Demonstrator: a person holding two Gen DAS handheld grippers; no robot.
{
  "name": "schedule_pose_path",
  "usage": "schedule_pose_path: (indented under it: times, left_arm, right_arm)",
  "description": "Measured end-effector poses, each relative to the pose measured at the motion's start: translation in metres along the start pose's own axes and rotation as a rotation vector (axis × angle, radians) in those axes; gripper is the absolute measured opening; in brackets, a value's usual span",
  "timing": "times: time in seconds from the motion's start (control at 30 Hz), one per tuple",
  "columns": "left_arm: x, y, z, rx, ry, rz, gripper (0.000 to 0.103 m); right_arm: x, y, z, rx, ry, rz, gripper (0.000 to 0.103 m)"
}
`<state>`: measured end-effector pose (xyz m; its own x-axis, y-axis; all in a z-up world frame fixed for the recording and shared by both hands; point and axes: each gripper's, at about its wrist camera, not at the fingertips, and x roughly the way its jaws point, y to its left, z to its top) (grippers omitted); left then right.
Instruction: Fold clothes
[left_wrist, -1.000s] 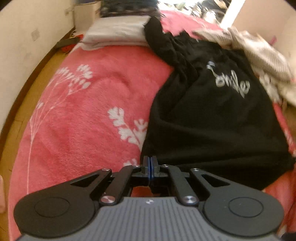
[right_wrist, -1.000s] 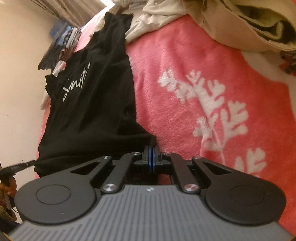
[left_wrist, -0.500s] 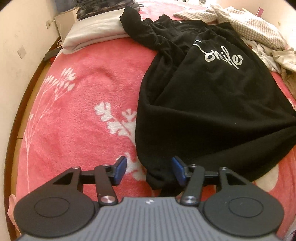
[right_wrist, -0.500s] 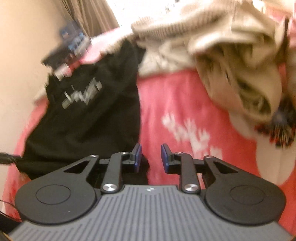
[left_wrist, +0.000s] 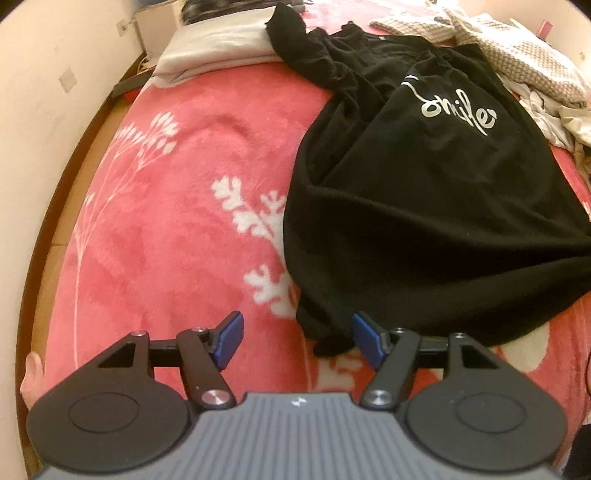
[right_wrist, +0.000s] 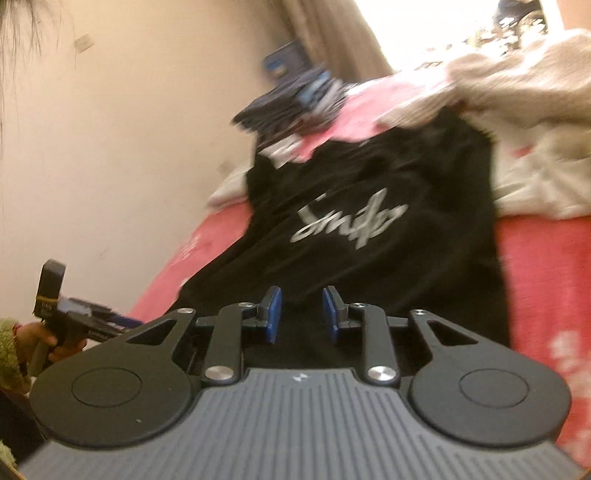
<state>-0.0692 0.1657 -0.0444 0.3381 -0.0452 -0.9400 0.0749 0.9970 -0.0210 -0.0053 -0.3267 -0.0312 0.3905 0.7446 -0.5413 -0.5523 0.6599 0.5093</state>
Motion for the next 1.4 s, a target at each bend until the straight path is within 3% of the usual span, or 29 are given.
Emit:
schedule_pose_path:
  times: [0.23,0.37,0.5,0.67,0.8,0.93,0.97,1.03,1.17,1.4]
  left_arm:
    - [-0.009,-0.007,-0.01,-0.033,-0.016,-0.003,0.067]
    - [-0.001,-0.003,-0.014,-0.063,-0.029,-0.024,0.067]
    - [-0.001,0.007,-0.023,-0.098,-0.054,-0.044,0.067]
    - [-0.003,0.025,-0.028,-0.156,-0.118,-0.054,0.067]
    - [-0.001,0.033,-0.023,-0.188,-0.18,-0.082,0.067]
    - [0.006,0.034,-0.01,-0.192,-0.232,-0.128,0.067]
    - [0.009,0.032,-0.006,-0.179,-0.235,-0.135,0.066]
    - [0.014,0.029,0.004,-0.152,-0.236,-0.144,0.066]
    - [0.018,0.03,0.016,-0.148,-0.242,-0.187,0.067]
    - [0.027,0.036,0.012,-0.171,-0.205,-0.267,0.069]
  right_arm:
    - [0.033,0.008,0.017,-0.003,0.055,0.105,0.024]
    - [0.058,0.031,0.055,-0.076,0.095,0.14,0.025]
    - [0.119,0.06,0.103,-0.181,0.159,0.167,0.027]
    - [0.236,0.097,0.145,-0.296,0.229,0.095,0.033]
    - [0.328,0.116,0.159,-0.389,0.29,-0.053,0.034]
    - [0.37,0.112,0.155,-0.421,0.308,-0.151,0.031]
    - [0.375,0.109,0.153,-0.418,0.309,-0.159,0.027]
    - [0.376,0.104,0.152,-0.424,0.294,-0.167,0.003]
    - [0.349,0.103,0.168,-0.382,0.2,-0.125,0.0]
    - [0.278,0.093,0.224,-0.175,0.004,-0.005,0.0]
